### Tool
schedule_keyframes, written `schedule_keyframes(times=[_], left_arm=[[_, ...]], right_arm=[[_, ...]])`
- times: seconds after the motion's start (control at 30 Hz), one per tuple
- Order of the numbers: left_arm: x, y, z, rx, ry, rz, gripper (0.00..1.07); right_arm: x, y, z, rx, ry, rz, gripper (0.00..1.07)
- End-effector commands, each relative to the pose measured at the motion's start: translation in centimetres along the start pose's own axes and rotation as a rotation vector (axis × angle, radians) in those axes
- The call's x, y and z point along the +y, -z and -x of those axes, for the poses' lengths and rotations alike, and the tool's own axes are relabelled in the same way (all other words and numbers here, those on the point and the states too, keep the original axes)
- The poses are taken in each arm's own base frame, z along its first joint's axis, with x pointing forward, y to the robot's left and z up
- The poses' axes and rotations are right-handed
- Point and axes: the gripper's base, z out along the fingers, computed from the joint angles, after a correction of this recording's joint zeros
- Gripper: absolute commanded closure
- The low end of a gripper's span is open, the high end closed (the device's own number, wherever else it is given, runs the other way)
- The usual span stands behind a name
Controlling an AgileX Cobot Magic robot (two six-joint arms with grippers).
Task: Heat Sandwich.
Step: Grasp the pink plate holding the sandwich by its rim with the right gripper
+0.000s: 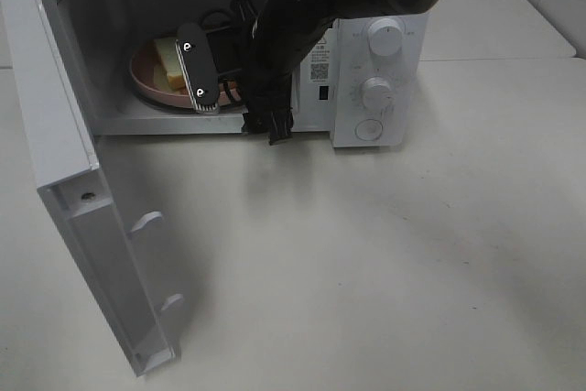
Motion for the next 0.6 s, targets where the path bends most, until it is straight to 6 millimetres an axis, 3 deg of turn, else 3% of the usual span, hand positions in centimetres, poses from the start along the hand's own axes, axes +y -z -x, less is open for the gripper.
schedule_keyframes(times=[0.03,0.6], left_arm=[[-0.1,0.2,0.0,-0.028,0.000,-0.011,0.09],[-0.1,0.2,0.0,-0.028,0.000,-0.011,0.09]], right_arm=[[-0.5,-1.0,0.4,-0.005,-0.013,0.003,0.24],[-2.4,-4.1,1.5,0.011,-0.038,0.028,0.27]])
